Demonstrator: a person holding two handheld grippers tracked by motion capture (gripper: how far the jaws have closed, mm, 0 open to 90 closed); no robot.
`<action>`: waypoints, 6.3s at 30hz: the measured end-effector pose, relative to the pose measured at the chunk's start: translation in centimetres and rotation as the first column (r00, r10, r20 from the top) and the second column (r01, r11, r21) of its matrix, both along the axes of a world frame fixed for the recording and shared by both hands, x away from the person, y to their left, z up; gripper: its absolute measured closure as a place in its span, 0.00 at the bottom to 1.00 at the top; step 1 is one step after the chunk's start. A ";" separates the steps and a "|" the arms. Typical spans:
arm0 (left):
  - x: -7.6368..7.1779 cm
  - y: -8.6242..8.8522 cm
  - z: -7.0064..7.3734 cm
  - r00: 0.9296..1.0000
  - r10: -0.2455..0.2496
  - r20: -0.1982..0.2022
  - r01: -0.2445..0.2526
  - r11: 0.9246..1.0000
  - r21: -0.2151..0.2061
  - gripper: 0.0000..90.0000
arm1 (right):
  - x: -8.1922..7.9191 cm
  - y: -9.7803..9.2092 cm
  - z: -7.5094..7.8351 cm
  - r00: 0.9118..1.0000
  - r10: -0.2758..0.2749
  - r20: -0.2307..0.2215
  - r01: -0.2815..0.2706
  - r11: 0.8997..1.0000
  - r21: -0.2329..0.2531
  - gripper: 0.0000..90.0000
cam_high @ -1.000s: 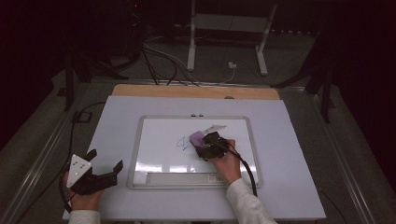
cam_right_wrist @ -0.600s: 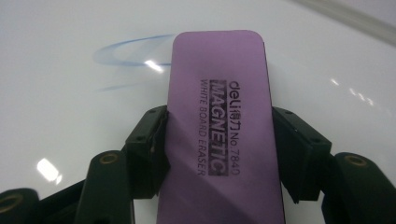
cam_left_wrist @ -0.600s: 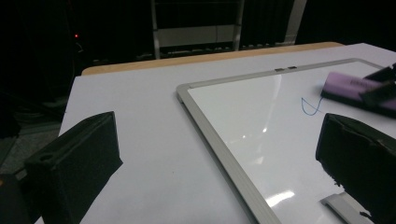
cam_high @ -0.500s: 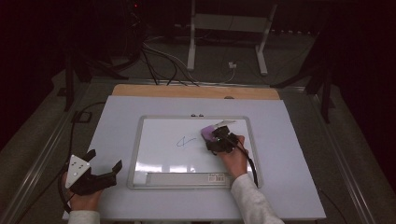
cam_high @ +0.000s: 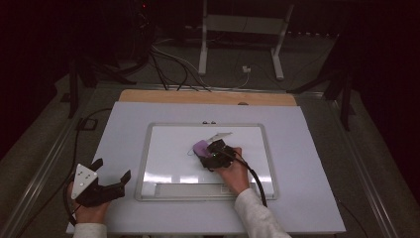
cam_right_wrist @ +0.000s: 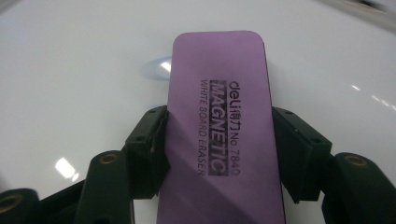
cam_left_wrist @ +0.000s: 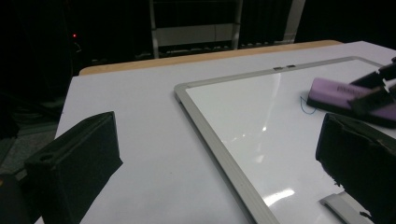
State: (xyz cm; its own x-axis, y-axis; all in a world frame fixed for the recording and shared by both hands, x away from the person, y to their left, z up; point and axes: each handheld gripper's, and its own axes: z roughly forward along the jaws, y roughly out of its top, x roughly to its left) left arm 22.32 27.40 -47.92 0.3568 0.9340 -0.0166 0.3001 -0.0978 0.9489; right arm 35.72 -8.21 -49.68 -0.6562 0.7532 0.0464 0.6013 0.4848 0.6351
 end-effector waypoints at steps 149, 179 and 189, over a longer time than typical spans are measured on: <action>-0.1 0.0 -0.1 1.000 0.005 -0.002 -0.005 1.000 0.000 0.01 | -2.2 -2.7 1.3 0.997 -0.002 0.082 0.007 0.998 -0.059 0.29; -0.1 -0.1 0.0 1.000 0.003 0.001 -0.003 1.000 -0.003 0.01 | -2.1 -2.5 1.1 0.992 0.013 0.128 0.002 0.993 -0.119 0.40; -0.1 -0.1 0.0 1.000 0.005 0.002 -0.005 1.000 -0.003 0.01 | -1.7 -2.7 1.1 0.992 0.017 0.126 0.000 0.991 -0.136 0.42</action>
